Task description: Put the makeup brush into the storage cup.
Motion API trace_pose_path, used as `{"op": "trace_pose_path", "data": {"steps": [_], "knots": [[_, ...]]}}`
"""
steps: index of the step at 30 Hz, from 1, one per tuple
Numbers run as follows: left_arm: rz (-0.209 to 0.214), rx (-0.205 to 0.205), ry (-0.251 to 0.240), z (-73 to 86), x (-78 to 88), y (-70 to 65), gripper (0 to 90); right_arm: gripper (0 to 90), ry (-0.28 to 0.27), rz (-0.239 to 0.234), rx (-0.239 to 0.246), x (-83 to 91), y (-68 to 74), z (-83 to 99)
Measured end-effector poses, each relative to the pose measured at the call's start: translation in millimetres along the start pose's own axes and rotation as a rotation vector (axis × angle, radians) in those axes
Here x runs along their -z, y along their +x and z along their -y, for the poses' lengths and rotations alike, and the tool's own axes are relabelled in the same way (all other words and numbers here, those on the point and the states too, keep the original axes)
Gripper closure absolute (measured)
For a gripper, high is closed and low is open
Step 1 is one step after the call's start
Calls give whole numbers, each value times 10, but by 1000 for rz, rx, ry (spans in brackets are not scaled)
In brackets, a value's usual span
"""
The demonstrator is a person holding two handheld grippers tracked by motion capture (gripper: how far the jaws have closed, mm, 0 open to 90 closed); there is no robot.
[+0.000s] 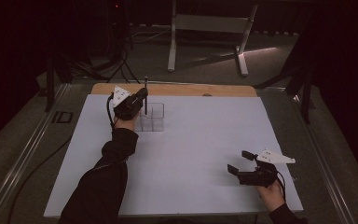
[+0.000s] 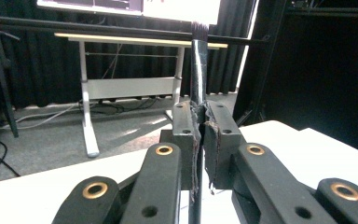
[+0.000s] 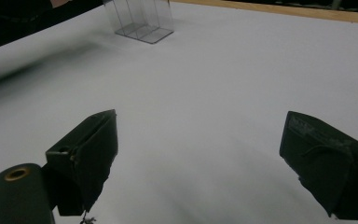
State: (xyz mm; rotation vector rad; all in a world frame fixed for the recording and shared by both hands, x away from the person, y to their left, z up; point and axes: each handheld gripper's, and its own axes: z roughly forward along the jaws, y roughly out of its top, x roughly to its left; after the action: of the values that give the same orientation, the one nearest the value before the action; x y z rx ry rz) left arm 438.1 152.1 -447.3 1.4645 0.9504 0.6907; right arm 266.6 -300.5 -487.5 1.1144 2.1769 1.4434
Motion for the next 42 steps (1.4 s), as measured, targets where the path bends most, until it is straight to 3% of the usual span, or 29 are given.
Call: {"op": "trace_pose_path", "data": {"steps": [7, 9, 10, 17, 24, 33, 34, 35, 37, 38, 40, 42], "knots": [[-6, -6, 52, 63, -21, -13, 851, 114, 1, -2, -3, -1, -2, 2], [-21, -19, 66, 79, -33, -34, 851, 114, 0, 0, 0, 2, 1, 0], [-53, -37, 94, 93, -45, -59, 851, 114, -1, 0, -1, 3, 1, 0], [-54, -40, 114, 129, -49, -80, 850, 114, 0, -1, -3, -2, -4, 1], [-60, -16, 137, 184, -32, -103, 850, 114, -1, 0, -4, -1, -4, 0], [-92, -39, 177, 220, -47, -165, 841, 114, 1, -2, -6, -2, -8, 2], [-109, -50, 184, 203, -53, -189, 632, 114, 1, -1, -3, -4, -7, 1], [-112, -52, 186, 191, -54, -199, 632, 114, 1, -1, -3, -4, -7, 1], [-127, -48, 209, 152, -66, -214, 420, 114, 0, -1, -5, -6, -7, 1], [-134, -33, 244, 116, -91, -218, 336, 114, 0, -1, -6, -6, -9, 2], [-141, -30, 253, 98, -99, -217, 241, 114, 0, 1, -4, -2, -8, 0], [-140, -20, 277, 73, -109, -214, 202, 114, -2, 1, -5, -1, -9, -1]]}}
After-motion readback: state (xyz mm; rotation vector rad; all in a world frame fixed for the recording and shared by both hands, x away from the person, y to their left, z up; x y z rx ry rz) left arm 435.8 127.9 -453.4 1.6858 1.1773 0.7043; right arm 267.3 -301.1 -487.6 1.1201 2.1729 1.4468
